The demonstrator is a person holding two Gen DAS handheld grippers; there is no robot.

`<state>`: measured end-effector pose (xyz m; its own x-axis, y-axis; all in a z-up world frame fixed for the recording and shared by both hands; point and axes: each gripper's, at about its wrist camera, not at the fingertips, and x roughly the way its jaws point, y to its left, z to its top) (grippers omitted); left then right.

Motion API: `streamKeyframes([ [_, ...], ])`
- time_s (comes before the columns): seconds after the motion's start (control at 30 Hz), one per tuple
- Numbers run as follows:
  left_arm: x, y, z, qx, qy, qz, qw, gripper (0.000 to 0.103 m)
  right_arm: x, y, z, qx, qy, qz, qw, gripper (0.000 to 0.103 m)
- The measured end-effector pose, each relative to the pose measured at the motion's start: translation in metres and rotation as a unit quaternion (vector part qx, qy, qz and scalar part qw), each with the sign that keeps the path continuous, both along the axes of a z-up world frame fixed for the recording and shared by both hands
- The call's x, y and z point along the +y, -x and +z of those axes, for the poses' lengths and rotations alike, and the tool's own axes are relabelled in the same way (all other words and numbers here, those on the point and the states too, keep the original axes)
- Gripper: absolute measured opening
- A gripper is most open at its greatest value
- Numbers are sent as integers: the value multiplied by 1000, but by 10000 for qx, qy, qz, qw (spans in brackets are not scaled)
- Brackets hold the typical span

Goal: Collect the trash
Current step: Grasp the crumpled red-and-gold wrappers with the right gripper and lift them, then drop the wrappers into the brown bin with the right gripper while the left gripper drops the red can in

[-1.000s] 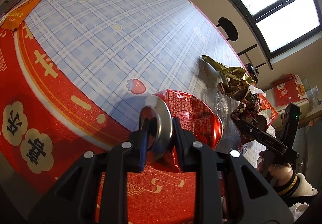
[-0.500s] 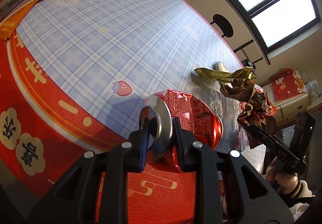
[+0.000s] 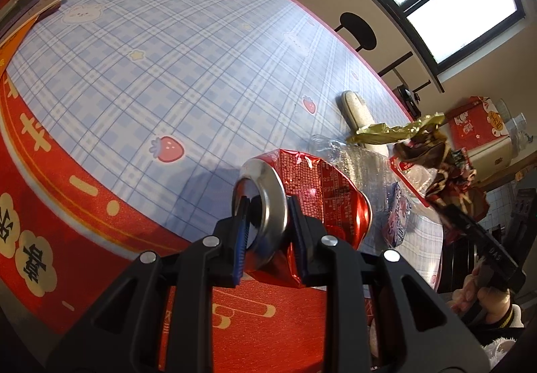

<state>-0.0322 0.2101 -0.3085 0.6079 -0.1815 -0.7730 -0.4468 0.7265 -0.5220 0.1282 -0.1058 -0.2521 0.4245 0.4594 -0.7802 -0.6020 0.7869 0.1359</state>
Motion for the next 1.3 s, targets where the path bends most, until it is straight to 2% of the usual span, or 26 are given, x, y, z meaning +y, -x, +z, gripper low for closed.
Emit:
streamKeyframes([
  [0.07,-2,-4,1,-12,-14,-61,10000,26,-4,2,9,-148,-62,40,9999,62],
  [0.17,-6,-8,0,-23,1,-130,9999,26,4,5,2,-114,420,281,9987,62],
  [0.27,-10,-9,3,-72,-18,-163,9998,26,-1,4,1,42,190,140,9997,61],
  [0.47,-9,-7,8,-108,-77,-77,9999,26,-15,3,28,-284,-123,-109,9995,61],
  [0.57,-3,-5,22,-248,-206,42,9995,26,-24,2,49,-499,-325,-193,9980,61],
  [0.8,3,-18,78,-831,-479,175,9952,26,-56,-3,87,-910,-787,-420,9918,61],
  [1.07,-34,-54,133,-1306,-828,-302,9875,26,-108,-8,99,-1044,-931,-919,9859,61],
  [1.3,-90,-102,153,-1465,-911,-866,9812,26,-176,-11,93,-1047,-919,-1579,9776,61],
])
